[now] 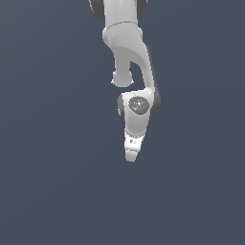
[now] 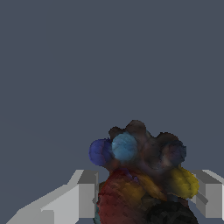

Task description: Pick up the object and move it to a goal position.

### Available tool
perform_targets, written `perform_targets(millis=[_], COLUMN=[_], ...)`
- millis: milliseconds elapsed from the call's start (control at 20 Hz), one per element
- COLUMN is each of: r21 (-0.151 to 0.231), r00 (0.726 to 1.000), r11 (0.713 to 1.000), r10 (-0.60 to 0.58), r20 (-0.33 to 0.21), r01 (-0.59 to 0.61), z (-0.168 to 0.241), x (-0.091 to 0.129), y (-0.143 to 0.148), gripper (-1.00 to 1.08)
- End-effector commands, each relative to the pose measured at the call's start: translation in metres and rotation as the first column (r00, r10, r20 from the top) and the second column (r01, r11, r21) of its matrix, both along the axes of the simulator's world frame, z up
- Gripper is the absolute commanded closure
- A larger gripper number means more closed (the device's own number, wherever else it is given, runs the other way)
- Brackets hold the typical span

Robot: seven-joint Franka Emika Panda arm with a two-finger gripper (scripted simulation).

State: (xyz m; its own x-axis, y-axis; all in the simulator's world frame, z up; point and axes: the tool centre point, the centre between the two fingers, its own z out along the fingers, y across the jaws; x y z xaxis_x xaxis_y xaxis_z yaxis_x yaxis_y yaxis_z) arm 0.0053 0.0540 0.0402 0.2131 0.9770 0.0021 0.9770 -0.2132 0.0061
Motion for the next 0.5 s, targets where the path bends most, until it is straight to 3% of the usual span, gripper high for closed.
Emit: perform_targets(millis=[0,450], r21=[0.000,0.000], r00=[1.000,1.000], r11=[1.000,1.000], r10=[-0.001,0.000], r20=[0.003,0.001], r01=[0.001,0.000], z=[0.009,0.074], x=[0.001,0.006], y=[-0.005,-0.041], gripper=[1.08,1.08])
